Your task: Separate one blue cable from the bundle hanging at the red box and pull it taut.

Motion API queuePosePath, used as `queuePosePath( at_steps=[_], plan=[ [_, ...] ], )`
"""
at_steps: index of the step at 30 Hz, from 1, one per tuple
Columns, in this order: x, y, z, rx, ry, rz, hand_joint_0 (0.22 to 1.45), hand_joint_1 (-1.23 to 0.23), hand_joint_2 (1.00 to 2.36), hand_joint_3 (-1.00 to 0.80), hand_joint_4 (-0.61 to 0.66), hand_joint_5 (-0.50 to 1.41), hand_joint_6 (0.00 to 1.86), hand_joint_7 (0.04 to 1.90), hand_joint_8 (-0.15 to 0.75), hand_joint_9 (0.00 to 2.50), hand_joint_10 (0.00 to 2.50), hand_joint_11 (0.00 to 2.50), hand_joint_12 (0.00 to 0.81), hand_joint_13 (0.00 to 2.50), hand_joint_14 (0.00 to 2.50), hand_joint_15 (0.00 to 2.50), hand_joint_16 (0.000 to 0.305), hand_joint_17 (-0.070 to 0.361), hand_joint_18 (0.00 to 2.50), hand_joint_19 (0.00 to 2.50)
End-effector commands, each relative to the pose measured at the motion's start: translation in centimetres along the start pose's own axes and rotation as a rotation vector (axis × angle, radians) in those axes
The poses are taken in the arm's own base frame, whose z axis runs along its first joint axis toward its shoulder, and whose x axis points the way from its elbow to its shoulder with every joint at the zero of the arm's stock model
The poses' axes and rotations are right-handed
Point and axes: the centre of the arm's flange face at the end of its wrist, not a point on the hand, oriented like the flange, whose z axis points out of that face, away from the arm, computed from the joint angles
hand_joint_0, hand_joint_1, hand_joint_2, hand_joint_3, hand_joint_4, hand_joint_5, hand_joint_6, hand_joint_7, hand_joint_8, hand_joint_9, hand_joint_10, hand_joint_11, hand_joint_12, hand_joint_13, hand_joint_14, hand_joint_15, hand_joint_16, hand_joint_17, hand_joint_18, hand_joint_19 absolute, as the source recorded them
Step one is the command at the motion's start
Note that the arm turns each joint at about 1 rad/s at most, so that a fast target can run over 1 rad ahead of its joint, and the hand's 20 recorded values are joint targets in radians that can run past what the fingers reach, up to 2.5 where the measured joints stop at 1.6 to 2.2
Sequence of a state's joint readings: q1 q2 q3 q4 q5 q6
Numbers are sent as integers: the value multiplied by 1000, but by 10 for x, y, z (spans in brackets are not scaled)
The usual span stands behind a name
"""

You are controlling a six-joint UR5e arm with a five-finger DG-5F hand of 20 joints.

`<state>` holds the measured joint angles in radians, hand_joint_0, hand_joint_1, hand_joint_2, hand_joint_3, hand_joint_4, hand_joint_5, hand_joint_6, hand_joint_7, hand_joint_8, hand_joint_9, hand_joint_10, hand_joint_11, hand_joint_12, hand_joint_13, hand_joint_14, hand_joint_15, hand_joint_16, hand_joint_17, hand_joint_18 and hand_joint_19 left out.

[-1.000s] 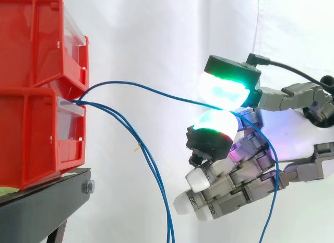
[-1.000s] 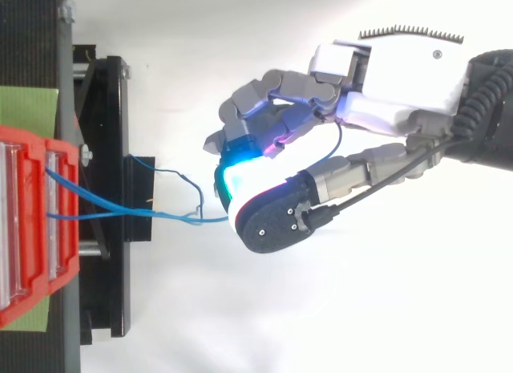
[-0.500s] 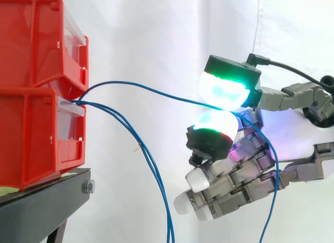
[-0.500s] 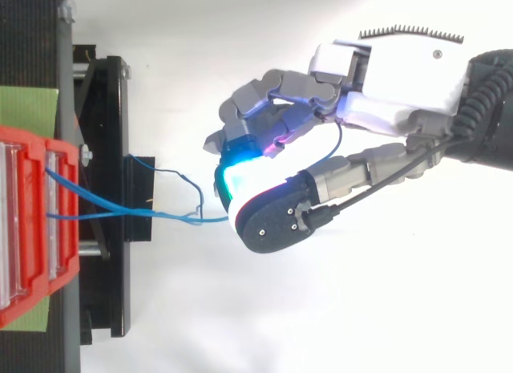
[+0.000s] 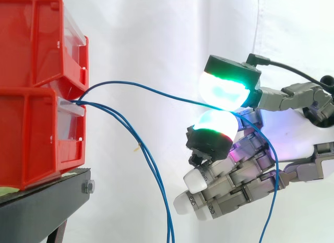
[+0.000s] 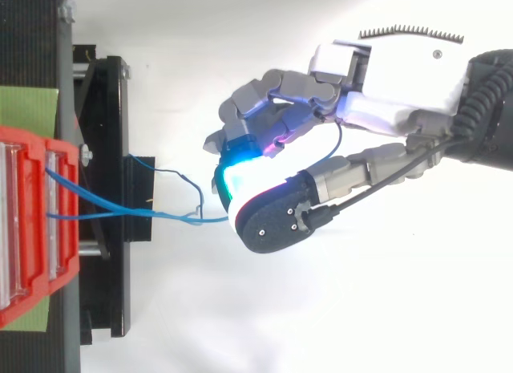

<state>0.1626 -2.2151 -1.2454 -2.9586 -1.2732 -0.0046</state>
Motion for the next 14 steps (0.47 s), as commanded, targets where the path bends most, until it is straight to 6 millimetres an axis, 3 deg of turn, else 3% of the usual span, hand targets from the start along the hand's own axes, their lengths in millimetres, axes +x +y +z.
queuePosePath(
  at_steps=[1, 14],
  plan=[
    [0, 0, 0, 1, 0, 0, 783, -700, 1005, -420, 89, -236, 972, 1547, 428, 764, 11, 282, 291, 425, 0, 0, 24, 55, 148, 0],
    [0, 0, 0, 1, 0, 0, 780, -700, 1006, -418, 94, -238, 972, 1547, 420, 741, 8, 264, 291, 403, 0, 0, 24, 55, 130, 0]
  ],
)
